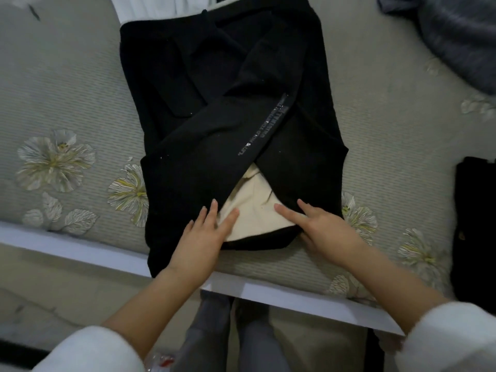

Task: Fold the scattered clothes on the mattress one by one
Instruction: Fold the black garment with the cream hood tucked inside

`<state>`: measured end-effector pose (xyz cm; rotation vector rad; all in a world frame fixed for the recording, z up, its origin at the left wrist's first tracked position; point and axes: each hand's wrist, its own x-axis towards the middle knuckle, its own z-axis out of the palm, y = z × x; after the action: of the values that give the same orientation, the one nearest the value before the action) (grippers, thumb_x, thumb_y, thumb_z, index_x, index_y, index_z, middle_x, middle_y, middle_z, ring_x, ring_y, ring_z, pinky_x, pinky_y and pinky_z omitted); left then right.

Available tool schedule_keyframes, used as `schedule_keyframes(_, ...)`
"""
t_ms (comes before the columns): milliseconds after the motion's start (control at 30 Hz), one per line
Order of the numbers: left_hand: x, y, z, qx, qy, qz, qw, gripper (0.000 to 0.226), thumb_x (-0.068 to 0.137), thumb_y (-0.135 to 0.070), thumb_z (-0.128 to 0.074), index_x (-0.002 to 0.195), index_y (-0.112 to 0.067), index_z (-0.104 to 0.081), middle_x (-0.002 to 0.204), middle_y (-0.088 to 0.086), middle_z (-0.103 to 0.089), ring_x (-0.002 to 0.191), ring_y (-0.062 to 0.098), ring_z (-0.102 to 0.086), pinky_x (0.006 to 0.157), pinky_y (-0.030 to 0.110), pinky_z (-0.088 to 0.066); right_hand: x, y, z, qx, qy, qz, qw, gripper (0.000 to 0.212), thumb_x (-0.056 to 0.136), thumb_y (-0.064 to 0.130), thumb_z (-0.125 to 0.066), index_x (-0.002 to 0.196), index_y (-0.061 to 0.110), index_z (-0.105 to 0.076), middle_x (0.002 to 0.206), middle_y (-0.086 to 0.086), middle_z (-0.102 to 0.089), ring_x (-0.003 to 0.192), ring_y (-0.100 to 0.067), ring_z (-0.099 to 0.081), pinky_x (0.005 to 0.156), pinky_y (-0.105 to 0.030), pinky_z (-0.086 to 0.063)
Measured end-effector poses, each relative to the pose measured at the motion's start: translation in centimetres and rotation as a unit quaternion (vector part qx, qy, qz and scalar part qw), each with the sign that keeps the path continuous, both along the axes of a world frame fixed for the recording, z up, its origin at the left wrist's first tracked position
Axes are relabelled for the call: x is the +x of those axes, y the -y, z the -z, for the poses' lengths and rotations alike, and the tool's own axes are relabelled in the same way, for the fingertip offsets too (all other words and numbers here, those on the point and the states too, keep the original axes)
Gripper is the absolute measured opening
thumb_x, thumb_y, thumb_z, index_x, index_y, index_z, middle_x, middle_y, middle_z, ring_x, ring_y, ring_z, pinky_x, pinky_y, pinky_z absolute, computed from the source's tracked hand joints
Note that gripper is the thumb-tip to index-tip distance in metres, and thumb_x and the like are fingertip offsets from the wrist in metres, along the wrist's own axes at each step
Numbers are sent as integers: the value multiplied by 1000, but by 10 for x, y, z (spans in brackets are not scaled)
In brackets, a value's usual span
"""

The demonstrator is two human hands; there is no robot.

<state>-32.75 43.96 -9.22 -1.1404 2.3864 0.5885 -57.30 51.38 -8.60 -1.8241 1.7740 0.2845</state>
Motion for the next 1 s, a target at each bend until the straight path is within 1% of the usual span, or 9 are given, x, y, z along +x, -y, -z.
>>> schedule_keyframes(100, 2, 9, -24, 6, -21, -16, 1000, 79, 94, 1, -41, 151, -37, 0, 160, 8, -8, 142, 28, -26, 107, 32, -35, 2, 5, -29, -15, 14, -11, 1000, 61, 99, 26, -41, 150, 43, -10, 149, -6, -39, 128, -24, -48, 102, -34, -43)
schedule_keyframes(200, 9, 6, -52, 16, 6, 14, 1000, 78, 92, 0, -41, 150, -41, -8, 158, 4, -21, 127, 24, -48, 93, 30, -47, 4, -1, -58, -5, 35, -20, 999, 56, 96, 27, -45, 147, 41, -26, 105, 10, -62, 95, -9, -59, 78, -24, -44)
schedule_keyframes(267, 15, -4, -65, 59, 20, 34, 997, 75, 92, -1, -40, 149, -42, -14, 152, 4, -34, 124, 23, -51, 94, 31, -48, 8, -8, -72, 55, 60, -29, 996, 53, 93, 25, -49, 142, 40, -37, 89, 16, -60, 87, -5, -57, 74, -23, -42)
schedule_keyframes(367, 24, -21, -79, 187, 23, 43, 981, 66, 90, -4, -42, 143, -43, -34, 133, 0, -55, 117, 21, -55, 96, 32, -46, 14, -21, -81, 161, 121, -38, 979, 43, 86, 22, -57, 125, 37, -57, 105, 9, -68, 98, -9, -62, 85, -25, -48)
schedule_keyframes(433, 31, -27, -87, 289, 16, 43, 956, 55, 85, -4, -42, 125, -39, -57, 117, -2, -64, 109, 18, -59, 94, 35, -47, 16, -29, -81, 246, 148, -39, 957, 29, 80, 22, -60, 106, 34, -65, 94, 7, -69, 88, -9, -63, 78, -26, -51)
schedule_keyframes(600, 42, -22, -100, 381, 73, 51, 920, 44, 78, -3, -39, 108, -26, -62, 117, -3, -60, 108, 15, -55, 90, 24, -42, 20, -29, -85, 418, 207, 18, 885, 7, 72, 24, -66, 74, 30, -68, 71, 8, -64, 69, -7, -61, 64, -27, -50)
schedule_keyframes(700, 41, 1, -101, 342, 33, 19, 939, 43, 78, 1, -41, 109, -18, -65, 119, -1, -63, 107, 10, -56, 90, 19, -42, 17, -7, -91, 342, 130, 20, 930, 21, 73, 31, -66, 89, 18, -69, 81, 0, -69, 74, -12, -63, 71, -31, -52)
schedule_keyframes(867, 27, 57, -93, 234, -88, -27, 968, 54, 73, 2, -41, 113, -21, -69, 117, -2, -68, 114, 10, -58, 95, 18, -42, -6, 44, -110, 158, -19, 73, 985, 33, 76, 55, -66, 93, 27, -62, 91, 6, -63, 85, -14, -59, 76, -27, -47)
schedule_keyframes(1000, 14, 94, -84, 166, -105, -44, 979, 59, 77, 5, -40, 121, -26, -65, 124, -1, -65, 120, 17, -55, 102, 26, -41, -33, 66, -108, -17, 37, 265, 963, 53, 74, 74, -54, 98, 28, -63, 92, 4, -65, 87, -16, -61, 75, -32, -48)
